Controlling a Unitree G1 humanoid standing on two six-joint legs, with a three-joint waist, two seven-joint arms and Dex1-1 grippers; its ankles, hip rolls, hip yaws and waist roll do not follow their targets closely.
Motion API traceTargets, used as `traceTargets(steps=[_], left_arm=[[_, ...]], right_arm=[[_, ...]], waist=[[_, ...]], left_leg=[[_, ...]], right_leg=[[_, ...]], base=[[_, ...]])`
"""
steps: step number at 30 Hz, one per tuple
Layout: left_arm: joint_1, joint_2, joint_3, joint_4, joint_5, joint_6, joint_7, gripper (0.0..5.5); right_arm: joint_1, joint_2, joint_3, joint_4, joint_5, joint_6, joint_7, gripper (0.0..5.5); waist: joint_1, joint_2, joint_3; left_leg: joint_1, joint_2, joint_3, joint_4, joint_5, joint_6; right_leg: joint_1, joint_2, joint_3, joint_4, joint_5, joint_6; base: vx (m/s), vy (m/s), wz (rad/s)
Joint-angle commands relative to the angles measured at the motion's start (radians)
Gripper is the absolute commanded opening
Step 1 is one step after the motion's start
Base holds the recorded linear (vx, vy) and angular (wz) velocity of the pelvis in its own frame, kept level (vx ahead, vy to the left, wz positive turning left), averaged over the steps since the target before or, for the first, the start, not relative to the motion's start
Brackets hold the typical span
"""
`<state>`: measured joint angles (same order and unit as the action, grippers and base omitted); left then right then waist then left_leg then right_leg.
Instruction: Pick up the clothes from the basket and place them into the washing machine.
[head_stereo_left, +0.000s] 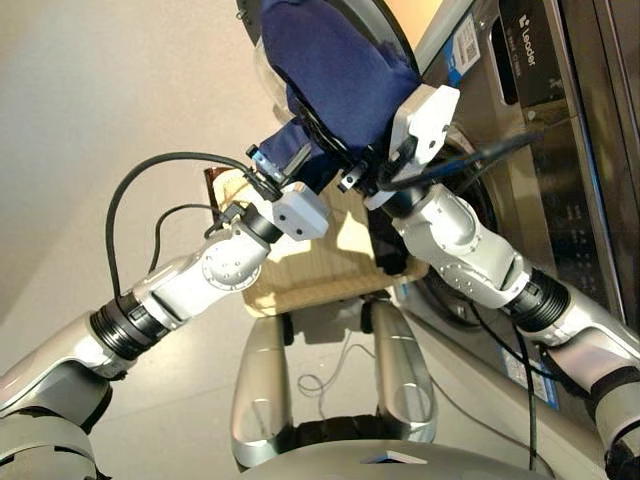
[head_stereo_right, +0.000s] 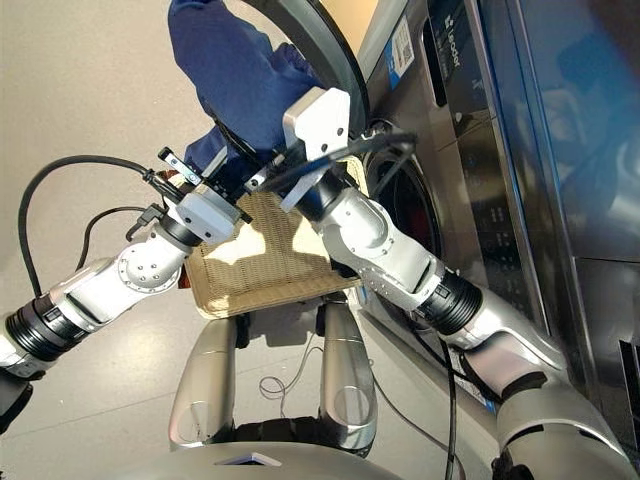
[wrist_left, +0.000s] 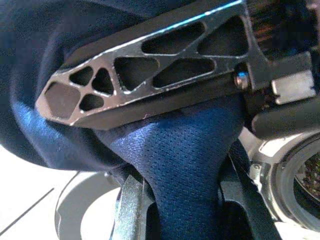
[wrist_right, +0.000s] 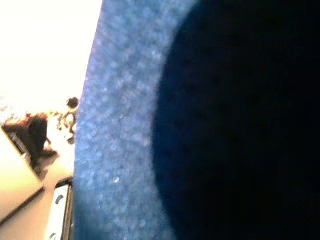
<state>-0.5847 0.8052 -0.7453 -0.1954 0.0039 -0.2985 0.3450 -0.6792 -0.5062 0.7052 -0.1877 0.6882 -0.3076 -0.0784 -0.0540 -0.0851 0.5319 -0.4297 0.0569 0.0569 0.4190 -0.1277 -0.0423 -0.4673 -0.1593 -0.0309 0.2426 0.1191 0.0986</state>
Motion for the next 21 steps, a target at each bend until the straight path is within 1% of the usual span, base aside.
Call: traceTargets(steps=[1, 3, 4, 5, 7, 8, 12, 14, 16, 17, 18, 21], left_arm=[[0.023, -0.037, 0.108, -0.163, 0.042, -0.090, 0.164, 0.00], [0.028, -0.047, 0.109, -0.154, 0.051, -0.091, 0.173, 0.00], [0.038, -0.061, 0.112, -0.143, 0.056, -0.093, 0.184, 0.00], [0.042, -0.071, 0.115, -0.136, 0.061, -0.093, 0.191, 0.22], [0.051, -0.087, 0.114, -0.128, 0.052, -0.096, 0.195, 4.34], [0.052, -0.092, 0.113, -0.124, 0.048, -0.096, 0.196, 5.50], [0.048, -0.116, 0.097, -0.108, 0.024, -0.110, 0.190, 5.50], [0.044, -0.126, 0.089, -0.102, 0.003, -0.117, 0.181, 5.50], [0.040, -0.135, 0.077, -0.101, -0.040, -0.132, 0.157, 5.50], [0.039, -0.134, 0.077, -0.101, -0.041, -0.132, 0.156, 5.50], [0.022, -0.136, 0.065, -0.105, -0.074, -0.140, 0.138, 5.50], [-0.001, -0.143, 0.044, -0.098, -0.113, -0.142, 0.116, 5.50]], right_arm=[[0.120, -0.031, -0.117, 0.073, -0.044, -0.018, -0.115, 0.00], [0.138, -0.016, -0.119, 0.108, -0.057, -0.019, -0.122, 0.00], [0.161, 0.004, -0.115, 0.159, -0.078, -0.017, -0.130, 0.00], [0.173, 0.019, -0.117, 0.201, -0.099, -0.017, -0.145, 0.00], [0.183, 0.044, -0.121, 0.274, -0.132, -0.014, -0.169, 0.00], [0.188, 0.057, -0.127, 0.312, -0.145, -0.016, -0.183, 0.00], [0.183, 0.120, -0.164, 0.480, -0.184, -0.023, -0.244, 0.00], [0.164, 0.139, -0.191, 0.554, -0.189, -0.026, -0.272, 0.00], [0.126, 0.154, -0.226, 0.663, -0.203, -0.024, -0.314, 0.00], [0.124, 0.155, -0.227, 0.666, -0.203, -0.026, -0.314, 0.00], [0.074, 0.162, -0.262, 0.753, -0.188, -0.025, -0.340, 0.00], [-0.006, 0.148, -0.308, 0.889, -0.186, -0.012, -0.378, 0.00]], waist=[[0.010, 0.049, -0.044], [0.011, 0.050, -0.045], [0.013, 0.052, -0.042], [0.014, 0.055, -0.041], [0.016, 0.058, -0.039], [0.017, 0.060, -0.038], [0.024, 0.068, -0.034], [0.027, 0.071, -0.032], [0.034, 0.076, -0.027], [0.034, 0.076, -0.026], [0.038, 0.081, -0.021], [0.046, 0.088, -0.012]], left_leg=[[0.008, -0.009, -0.002, -0.077, 0.098, -0.039], [0.006, -0.009, -0.004, -0.076, 0.098, -0.039], [0.004, -0.010, -0.005, -0.075, 0.098, -0.039], [0.004, -0.010, -0.005, -0.075, 0.098, -0.038], [0.001, -0.011, -0.007, -0.074, 0.099, -0.038], [0.000, -0.011, -0.007, -0.073, 0.099, -0.037], [-0.005, -0.015, -0.010, -0.069, 0.099, -0.036], [-0.008, -0.018, -0.012, -0.068, 0.098, -0.036], [-0.012, -0.020, -0.013, -0.065, 0.097, -0.035], [-0.013, -0.020, -0.013, -0.064, 0.097, -0.035], [-0.018, -0.024, -0.015, -0.062, 0.097, -0.035], [-0.026, -0.028, -0.019, -0.056, 0.095, -0.035]], right_leg=[[0.030, -0.008, 0.011, 0.069, -0.099, 0.058], [0.030, -0.008, 0.010, 0.070, -0.100, 0.058], [0.029, -0.010, 0.009, 0.071, -0.100, 0.058], [0.028, -0.010, 0.011, 0.072, -0.100, 0.058], [0.028, -0.011, 0.010, 0.072, -0.100, 0.059], [0.028, -0.012, 0.009, 0.073, -0.101, 0.059], [0.025, -0.016, 0.009, 0.073, -0.100, 0.059], [0.023, -0.017, 0.008, 0.073, -0.100, 0.059], [0.020, -0.019, 0.006, 0.075, -0.100, 0.058], [0.020, -0.019, 0.006, 0.076, -0.101, 0.058], [0.018, -0.021, 0.006, 0.077, -0.101, 0.058], [0.012, -0.023, 0.005, 0.080, -0.101, 0.058]], base=[[0.000, 0.000, 0.000], [0.000, 0.000, 0.000], [0.000, 0.000, 0.000], [0.000, 0.000, 0.000], [0.000, 0.000, 0.000], [0.000, 0.000, 0.000], [0.000, 0.000, 0.000], [0.000, 0.000, 0.000], [0.000, 0.000, 0.000], [0.000, 0.000, 0.000], [0.000, 0.000, 0.000], [0.000, 0.000, 0.000]])
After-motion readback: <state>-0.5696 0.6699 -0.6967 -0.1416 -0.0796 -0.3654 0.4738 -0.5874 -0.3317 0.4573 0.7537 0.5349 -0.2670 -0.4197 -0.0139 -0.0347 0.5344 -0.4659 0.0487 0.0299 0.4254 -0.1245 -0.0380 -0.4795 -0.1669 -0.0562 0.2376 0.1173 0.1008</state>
